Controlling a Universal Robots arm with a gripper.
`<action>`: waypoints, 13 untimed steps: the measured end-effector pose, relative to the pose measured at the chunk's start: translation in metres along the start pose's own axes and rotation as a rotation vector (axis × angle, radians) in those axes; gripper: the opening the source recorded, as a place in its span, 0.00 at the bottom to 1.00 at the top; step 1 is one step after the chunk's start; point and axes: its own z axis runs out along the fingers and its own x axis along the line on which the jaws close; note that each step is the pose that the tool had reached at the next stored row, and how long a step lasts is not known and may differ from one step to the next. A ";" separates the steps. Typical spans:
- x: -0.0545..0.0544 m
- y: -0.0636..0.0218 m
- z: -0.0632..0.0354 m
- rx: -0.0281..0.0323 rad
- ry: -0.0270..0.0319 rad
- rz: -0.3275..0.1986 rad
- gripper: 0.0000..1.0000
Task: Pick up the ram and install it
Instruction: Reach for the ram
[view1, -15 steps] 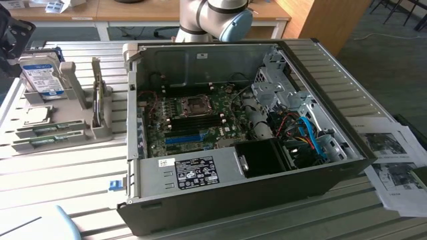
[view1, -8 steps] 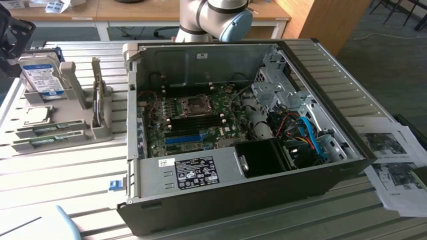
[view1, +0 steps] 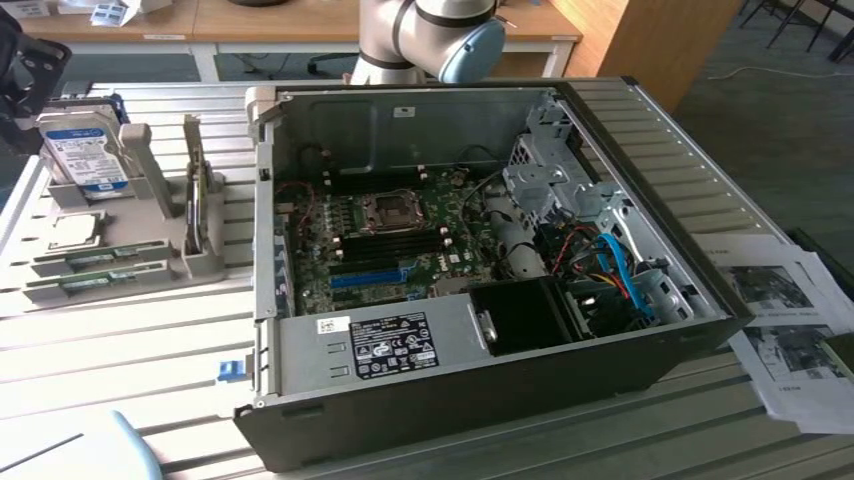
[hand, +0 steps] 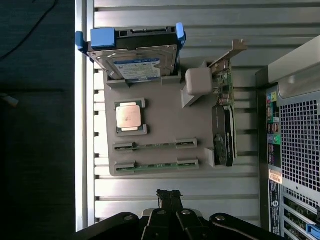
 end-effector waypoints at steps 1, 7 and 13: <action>0.000 0.0004 0.0000 0.0000 0.0000 0.000 0.09; 0.000 0.0074 0.0006 0.0000 0.0001 -0.001 0.09; 0.001 0.0157 0.0014 0.0002 0.0003 -0.003 0.09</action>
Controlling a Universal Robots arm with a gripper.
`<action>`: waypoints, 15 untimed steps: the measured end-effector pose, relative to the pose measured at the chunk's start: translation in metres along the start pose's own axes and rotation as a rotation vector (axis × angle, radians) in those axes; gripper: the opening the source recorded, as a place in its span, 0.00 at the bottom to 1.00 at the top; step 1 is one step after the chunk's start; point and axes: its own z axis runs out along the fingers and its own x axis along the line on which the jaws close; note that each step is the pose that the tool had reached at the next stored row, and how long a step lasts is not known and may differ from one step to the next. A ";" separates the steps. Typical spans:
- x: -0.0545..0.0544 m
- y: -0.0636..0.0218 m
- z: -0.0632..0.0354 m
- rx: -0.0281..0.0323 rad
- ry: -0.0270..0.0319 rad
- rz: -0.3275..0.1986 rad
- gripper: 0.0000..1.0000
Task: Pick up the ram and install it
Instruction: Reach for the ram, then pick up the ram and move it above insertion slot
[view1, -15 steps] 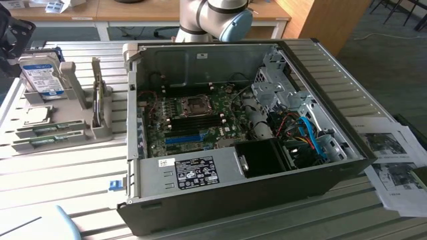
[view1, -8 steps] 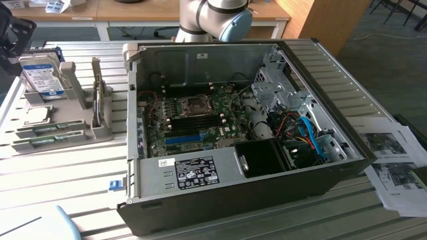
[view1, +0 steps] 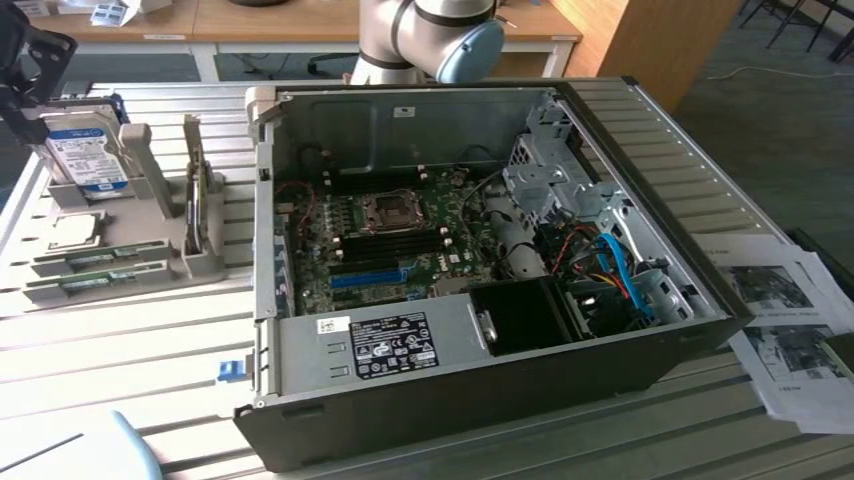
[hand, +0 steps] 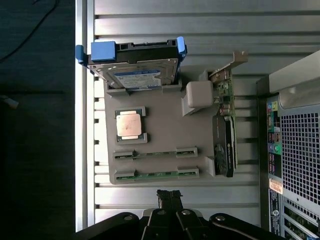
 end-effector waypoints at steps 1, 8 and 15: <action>0.000 0.0012 0.0001 0.0000 0.0000 -0.001 0.09; 0.000 0.0091 0.0009 0.0001 0.0002 -0.005 0.09; 0.000 0.0122 0.0030 0.0002 0.0003 -0.008 0.09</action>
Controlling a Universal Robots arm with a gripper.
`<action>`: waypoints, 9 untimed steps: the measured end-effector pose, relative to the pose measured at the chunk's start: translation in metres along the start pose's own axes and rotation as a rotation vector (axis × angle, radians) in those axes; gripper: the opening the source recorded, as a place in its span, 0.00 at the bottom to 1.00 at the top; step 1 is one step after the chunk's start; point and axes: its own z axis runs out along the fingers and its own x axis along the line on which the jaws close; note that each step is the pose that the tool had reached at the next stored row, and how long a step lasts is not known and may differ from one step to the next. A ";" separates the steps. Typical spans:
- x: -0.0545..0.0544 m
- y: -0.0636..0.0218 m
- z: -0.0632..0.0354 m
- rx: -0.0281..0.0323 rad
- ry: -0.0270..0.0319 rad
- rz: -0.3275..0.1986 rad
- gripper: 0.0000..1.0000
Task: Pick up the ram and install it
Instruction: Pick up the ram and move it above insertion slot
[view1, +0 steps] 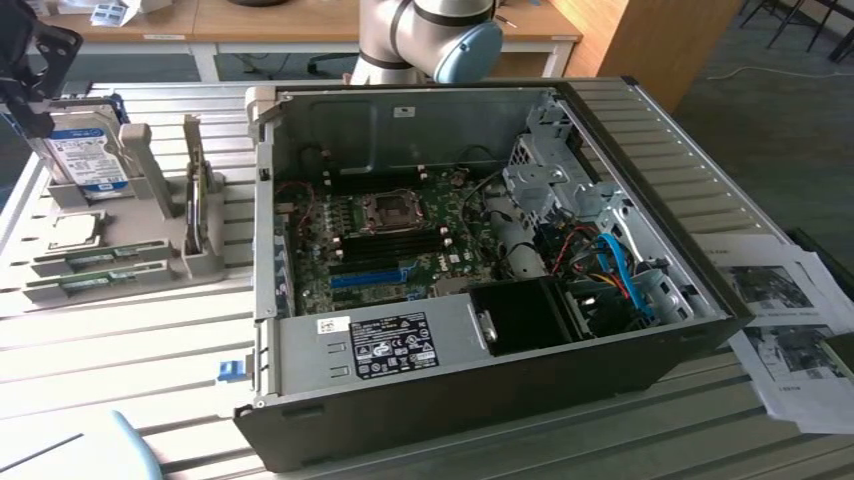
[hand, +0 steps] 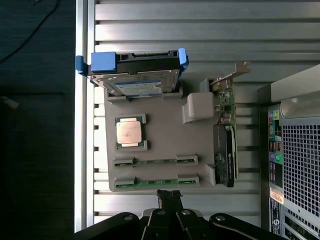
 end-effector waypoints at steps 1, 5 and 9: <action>0.000 0.0000 0.0002 0.0000 -0.0001 0.000 0.09; 0.000 -0.0001 0.0011 0.0000 0.0000 0.000 0.09; 0.000 -0.0001 0.0022 -0.0001 -0.0001 0.000 0.09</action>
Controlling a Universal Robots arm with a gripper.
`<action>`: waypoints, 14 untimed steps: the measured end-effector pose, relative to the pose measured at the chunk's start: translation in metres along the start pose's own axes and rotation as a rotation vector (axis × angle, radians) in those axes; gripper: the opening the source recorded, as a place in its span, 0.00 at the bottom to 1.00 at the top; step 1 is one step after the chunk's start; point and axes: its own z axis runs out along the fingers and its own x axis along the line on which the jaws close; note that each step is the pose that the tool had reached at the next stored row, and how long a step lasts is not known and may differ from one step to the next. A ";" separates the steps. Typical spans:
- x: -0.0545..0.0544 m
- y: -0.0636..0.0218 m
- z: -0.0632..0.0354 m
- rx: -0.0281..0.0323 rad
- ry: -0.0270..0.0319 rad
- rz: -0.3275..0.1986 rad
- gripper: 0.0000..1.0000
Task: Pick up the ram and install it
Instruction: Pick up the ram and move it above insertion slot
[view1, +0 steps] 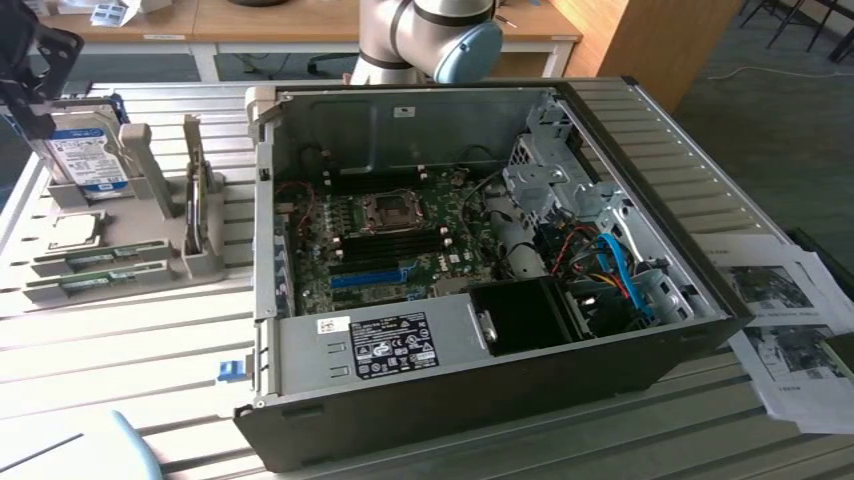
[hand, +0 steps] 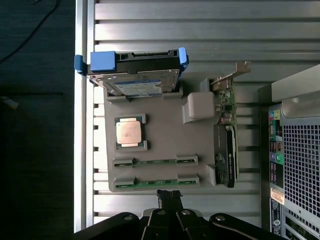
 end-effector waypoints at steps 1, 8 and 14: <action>0.000 0.0000 0.0004 -0.0001 0.0001 0.000 0.09; 0.000 -0.0002 0.0053 0.0000 0.0001 0.000 0.09; 0.000 -0.0003 0.0072 0.0001 0.0002 0.000 0.09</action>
